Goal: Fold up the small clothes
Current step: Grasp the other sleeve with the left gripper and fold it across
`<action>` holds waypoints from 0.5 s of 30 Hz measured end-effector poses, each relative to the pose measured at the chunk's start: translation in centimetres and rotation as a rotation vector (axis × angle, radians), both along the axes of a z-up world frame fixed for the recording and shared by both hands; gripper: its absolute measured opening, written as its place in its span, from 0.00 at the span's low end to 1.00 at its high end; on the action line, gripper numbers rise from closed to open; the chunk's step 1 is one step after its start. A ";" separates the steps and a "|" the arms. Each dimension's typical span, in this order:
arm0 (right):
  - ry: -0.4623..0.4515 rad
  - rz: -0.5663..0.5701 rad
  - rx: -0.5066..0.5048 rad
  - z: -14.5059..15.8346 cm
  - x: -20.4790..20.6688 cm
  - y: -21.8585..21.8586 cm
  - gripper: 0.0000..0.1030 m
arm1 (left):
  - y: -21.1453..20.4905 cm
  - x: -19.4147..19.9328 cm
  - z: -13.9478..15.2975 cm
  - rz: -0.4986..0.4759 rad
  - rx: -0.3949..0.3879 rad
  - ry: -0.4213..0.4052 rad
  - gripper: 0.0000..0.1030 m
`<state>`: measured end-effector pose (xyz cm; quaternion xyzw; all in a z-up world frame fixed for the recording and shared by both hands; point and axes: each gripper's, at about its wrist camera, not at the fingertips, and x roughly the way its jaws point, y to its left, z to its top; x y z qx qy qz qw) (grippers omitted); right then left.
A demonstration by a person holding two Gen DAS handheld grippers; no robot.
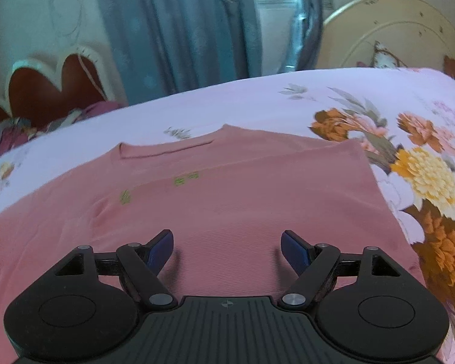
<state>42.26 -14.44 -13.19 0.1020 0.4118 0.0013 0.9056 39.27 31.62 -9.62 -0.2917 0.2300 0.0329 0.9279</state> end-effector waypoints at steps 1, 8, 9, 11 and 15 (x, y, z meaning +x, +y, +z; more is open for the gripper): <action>-0.001 -0.008 0.010 0.1 -0.1 -0.4 0.76 | -2.2 0.6 0.3 -0.053 0.000 -0.001 0.11; -0.023 -0.040 0.061 0.8 -1.5 -2.4 0.76 | -16.9 4.4 0.3 -0.336 0.074 0.046 0.11; -0.024 -0.045 0.069 0.9 -1.7 -2.8 0.76 | -18.7 4.6 0.0 -0.373 0.072 0.051 0.11; -0.025 -0.054 0.083 1.0 -2.1 -3.7 0.76 | -21.8 5.1 -0.1 -0.433 0.097 0.052 0.11; -0.028 -0.090 0.114 1.4 -3.4 -6.4 0.76 | -26.2 6.9 -1.5 -0.516 0.138 0.091 0.10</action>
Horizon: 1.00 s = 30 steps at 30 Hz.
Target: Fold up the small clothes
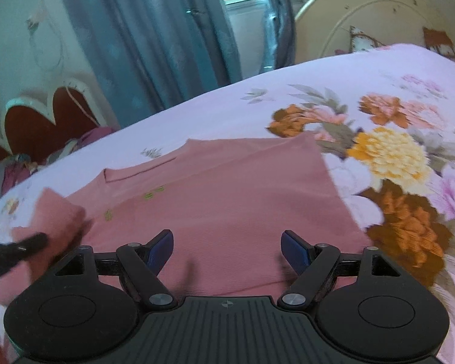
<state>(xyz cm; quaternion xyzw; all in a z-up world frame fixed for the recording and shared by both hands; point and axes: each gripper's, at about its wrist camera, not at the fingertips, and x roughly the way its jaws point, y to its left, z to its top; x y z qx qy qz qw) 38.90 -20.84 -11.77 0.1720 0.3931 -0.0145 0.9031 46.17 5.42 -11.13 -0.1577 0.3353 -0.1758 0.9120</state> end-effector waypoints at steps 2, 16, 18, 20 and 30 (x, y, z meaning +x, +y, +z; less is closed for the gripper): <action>-0.001 -0.016 0.005 0.2 -0.6 -1.2 0.76 | -2.1 0.4 -0.8 -0.038 0.015 0.029 0.10; 0.027 0.134 0.261 -0.2 0.9 1.6 0.76 | 4.8 -6.4 0.5 0.149 0.210 -0.035 0.63; 0.035 0.180 0.280 -0.7 1.6 3.7 0.71 | 8.3 -7.7 0.3 0.221 0.255 -0.012 0.62; 0.063 0.219 0.290 -1.4 2.4 5.5 0.60 | 11.6 -8.7 -0.5 0.290 0.282 0.031 0.61; 0.155 0.271 0.291 -3.8 4.6 11.0 0.47 | 16.2 -5.8 -3.3 0.263 0.283 0.114 0.54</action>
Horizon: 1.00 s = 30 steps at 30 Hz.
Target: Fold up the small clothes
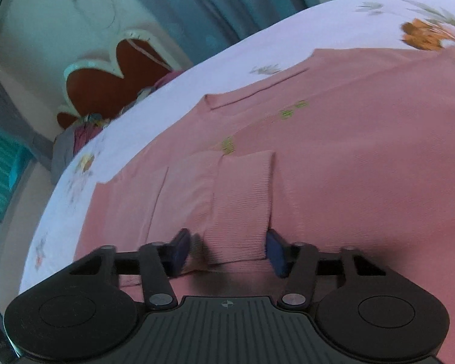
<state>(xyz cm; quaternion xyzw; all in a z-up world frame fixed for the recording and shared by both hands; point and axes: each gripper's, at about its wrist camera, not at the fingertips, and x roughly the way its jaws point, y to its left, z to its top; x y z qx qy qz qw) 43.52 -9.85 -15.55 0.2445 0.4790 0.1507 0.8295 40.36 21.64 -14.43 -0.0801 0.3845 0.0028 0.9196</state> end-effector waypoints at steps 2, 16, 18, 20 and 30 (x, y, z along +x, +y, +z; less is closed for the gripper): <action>0.000 0.007 -0.033 -0.3 0.7 1.0 0.27 | -0.1 0.8 -0.2 -0.029 0.017 0.005 0.54; -0.149 -0.166 -0.218 3.1 -0.9 -8.2 0.12 | -0.4 1.3 -0.5 -0.082 0.038 -0.005 0.40; -0.144 -0.152 -0.220 2.8 -1.0 -8.4 0.12 | -0.7 1.0 -0.1 -0.096 0.001 -0.024 0.25; -0.143 -0.140 -0.210 2.6 -1.1 -8.2 0.12 | -1.1 1.3 -0.2 -0.109 0.007 -0.041 0.25; -0.111 -0.094 -0.210 2.2 -1.7 -7.2 0.12 | 1.3 1.5 -1.1 0.022 -0.167 -0.031 0.12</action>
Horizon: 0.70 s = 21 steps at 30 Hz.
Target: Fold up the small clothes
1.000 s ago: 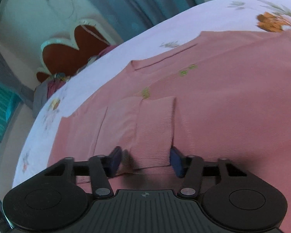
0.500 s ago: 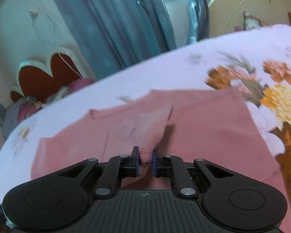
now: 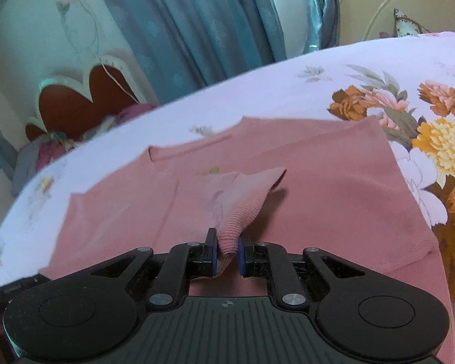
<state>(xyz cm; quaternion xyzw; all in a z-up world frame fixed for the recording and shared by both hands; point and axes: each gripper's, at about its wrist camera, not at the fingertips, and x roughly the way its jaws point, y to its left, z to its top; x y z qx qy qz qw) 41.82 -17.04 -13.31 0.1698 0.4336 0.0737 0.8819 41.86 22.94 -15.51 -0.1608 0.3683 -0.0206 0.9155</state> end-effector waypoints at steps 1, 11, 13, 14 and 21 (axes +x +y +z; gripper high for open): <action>0.025 0.002 -0.025 -0.8 0.2 0.2 0.12 | 0.0 0.1 0.1 -0.006 0.007 0.002 0.12; -0.062 -0.047 -0.086 0.9 -0.7 -2.6 0.45 | 0.5 -1.7 3.4 -0.013 0.055 -0.128 0.65; -0.057 -0.031 -0.125 0.8 0.6 -2.4 0.21 | -0.9 0.3 3.2 -0.064 -0.010 -0.119 0.59; -0.048 -0.028 -0.116 0.5 1.4 -2.3 0.21 | -1.8 1.3 3.1 -0.094 -0.016 -0.116 0.57; 0.035 0.062 -0.194 -2.7 5.0 0.4 0.21 | -5.5 4.0 0.4 -0.184 0.112 -0.036 0.57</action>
